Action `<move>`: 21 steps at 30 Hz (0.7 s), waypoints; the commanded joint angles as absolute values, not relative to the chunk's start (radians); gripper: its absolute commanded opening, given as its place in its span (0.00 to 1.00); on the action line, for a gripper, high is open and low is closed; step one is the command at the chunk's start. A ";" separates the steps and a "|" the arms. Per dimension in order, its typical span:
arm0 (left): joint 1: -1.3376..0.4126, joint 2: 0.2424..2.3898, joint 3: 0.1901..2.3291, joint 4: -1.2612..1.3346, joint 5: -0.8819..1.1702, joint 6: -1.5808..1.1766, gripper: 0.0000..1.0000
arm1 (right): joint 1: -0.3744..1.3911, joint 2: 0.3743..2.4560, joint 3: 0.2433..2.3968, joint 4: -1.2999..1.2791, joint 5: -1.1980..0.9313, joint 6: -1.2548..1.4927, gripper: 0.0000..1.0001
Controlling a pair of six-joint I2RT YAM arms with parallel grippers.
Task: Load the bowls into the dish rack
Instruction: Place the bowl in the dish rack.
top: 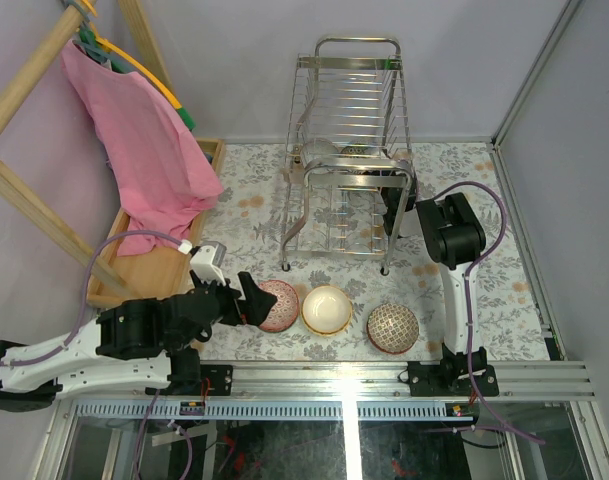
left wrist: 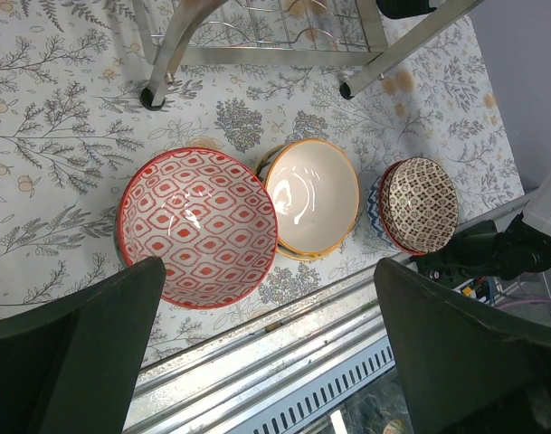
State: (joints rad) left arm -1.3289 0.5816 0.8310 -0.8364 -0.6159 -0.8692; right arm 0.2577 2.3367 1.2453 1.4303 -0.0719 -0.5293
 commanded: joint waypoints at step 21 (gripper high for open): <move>-1.334 0.570 0.823 -0.779 -0.656 -0.842 1.00 | 0.270 2.259 1.107 1.567 -0.053 -0.516 0.19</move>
